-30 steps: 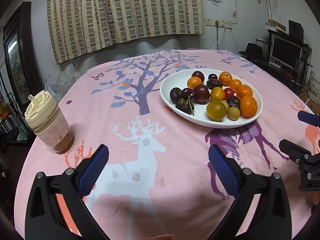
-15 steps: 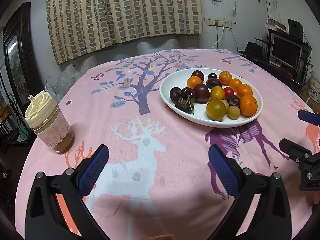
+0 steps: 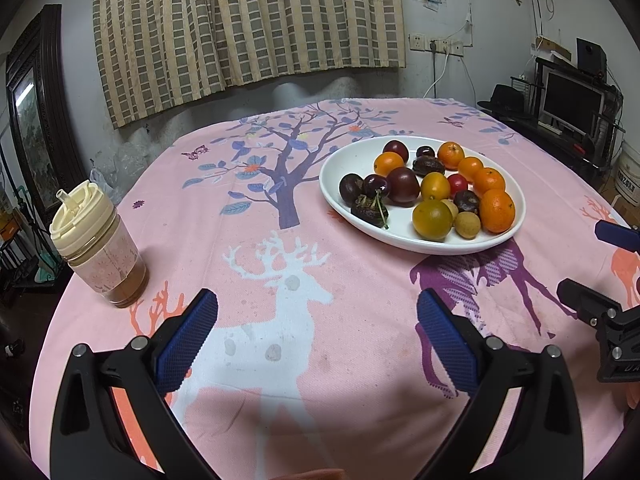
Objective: Organize fruits
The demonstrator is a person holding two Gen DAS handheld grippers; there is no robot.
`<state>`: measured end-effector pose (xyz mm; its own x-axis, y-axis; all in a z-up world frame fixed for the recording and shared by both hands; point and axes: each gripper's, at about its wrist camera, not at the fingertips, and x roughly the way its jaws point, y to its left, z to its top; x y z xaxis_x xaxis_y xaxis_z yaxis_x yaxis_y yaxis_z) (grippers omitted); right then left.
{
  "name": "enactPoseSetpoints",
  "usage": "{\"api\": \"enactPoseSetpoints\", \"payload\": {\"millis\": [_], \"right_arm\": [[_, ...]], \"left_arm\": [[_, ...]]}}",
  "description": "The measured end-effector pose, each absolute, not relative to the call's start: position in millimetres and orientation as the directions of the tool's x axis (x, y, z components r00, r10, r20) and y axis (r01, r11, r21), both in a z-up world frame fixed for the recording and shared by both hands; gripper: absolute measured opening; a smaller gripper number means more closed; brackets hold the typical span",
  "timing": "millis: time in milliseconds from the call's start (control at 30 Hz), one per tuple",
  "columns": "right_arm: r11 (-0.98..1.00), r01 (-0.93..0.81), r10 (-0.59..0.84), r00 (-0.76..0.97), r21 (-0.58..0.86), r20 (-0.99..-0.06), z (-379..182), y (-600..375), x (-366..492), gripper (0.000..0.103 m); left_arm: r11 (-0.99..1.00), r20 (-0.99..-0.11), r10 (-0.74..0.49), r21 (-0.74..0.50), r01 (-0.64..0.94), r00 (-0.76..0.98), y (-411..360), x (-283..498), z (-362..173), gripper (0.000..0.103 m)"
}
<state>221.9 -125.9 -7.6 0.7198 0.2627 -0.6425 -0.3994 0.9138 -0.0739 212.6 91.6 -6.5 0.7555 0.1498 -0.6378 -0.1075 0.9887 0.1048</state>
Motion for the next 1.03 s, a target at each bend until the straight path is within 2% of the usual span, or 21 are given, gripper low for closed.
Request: {"api": "enactPoseSetpoints", "payload": {"millis": [1033], "right_arm": [[0.913,-0.4,0.261,0.719,-0.077,-0.644,-7.4,-125.1,221.6,0.099]], "left_arm": [[0.988,-0.638,0.155,0.109,-0.111,0.754,97.1,206.5,-10.6,0.098]]}}
